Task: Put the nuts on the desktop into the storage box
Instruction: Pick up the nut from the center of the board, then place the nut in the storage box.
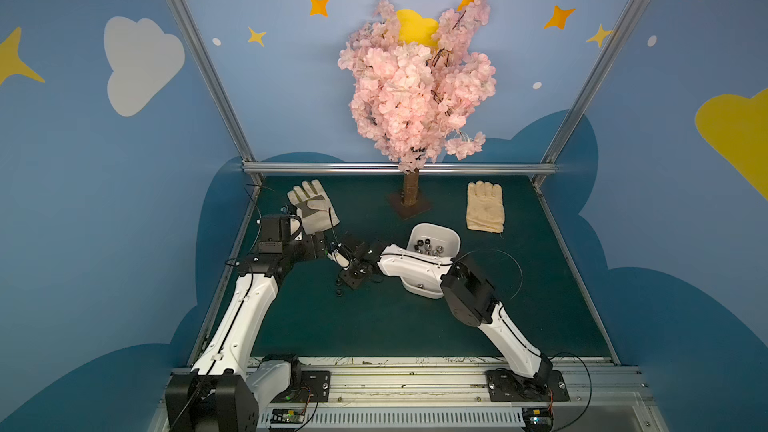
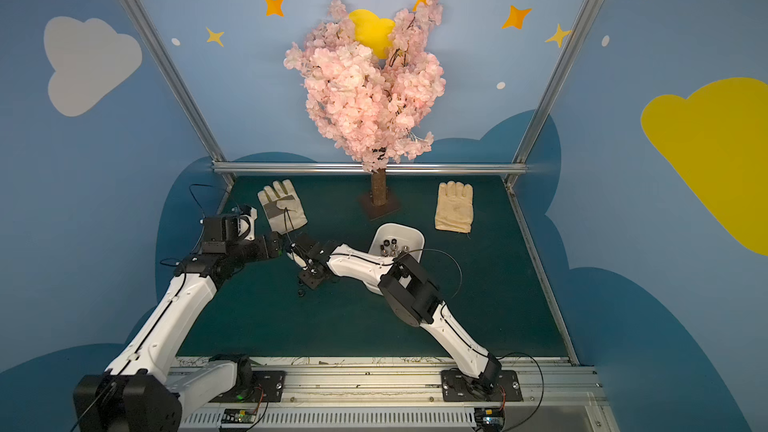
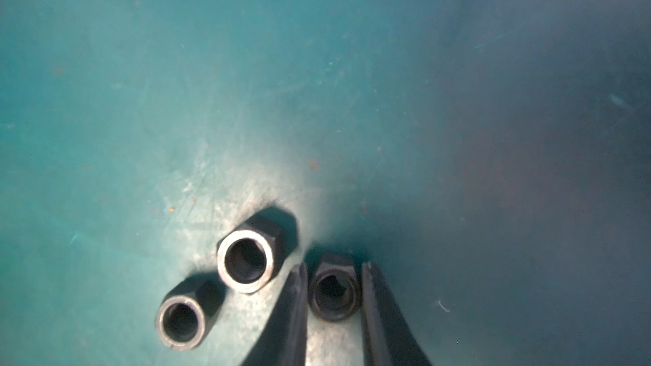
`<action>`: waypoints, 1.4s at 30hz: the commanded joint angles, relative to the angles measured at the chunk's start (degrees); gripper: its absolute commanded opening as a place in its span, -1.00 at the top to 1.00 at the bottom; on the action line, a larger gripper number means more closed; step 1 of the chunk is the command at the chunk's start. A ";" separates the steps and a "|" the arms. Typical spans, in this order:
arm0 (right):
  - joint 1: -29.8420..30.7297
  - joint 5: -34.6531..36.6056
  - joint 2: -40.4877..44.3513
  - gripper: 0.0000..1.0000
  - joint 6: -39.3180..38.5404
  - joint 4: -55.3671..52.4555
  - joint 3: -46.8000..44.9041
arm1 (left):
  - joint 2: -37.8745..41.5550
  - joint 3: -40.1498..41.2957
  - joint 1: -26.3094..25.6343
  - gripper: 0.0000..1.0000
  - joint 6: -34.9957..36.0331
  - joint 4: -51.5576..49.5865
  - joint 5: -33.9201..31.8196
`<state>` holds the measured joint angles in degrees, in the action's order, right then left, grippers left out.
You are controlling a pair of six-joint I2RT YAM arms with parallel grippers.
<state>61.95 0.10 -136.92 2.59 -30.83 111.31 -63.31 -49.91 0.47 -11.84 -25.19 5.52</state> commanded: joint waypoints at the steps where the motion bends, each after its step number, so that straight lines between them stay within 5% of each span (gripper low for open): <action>1: 0.60 0.28 0.57 0.65 0.03 -0.85 -2.15 | 0.97 0.25 -0.12 -1.00 0.33 0.22 -0.42; 11: -6.59 -0.85 19.79 0.66 6.69 3.58 -13.36 | 0.64 0.25 -0.20 -1.00 0.08 0.41 0.12; 22: -21.37 6.82 33.45 0.64 5.87 -0.27 -29.76 | 0.48 0.32 -0.25 -1.00 0.03 0.66 0.55; 29: -28.72 8.03 32.16 0.65 7.15 -1.83 -33.33 | -0.02 0.25 -0.23 -1.00 0.04 0.67 0.90; 42: -32.60 11.01 22.14 0.63 4.88 -2.10 -26.86 | -0.16 0.25 -0.31 -1.00 0.15 0.43 0.47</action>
<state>29.69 9.63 -113.54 8.56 -32.18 81.60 -63.33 -49.91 0.32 -11.84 -25.19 5.76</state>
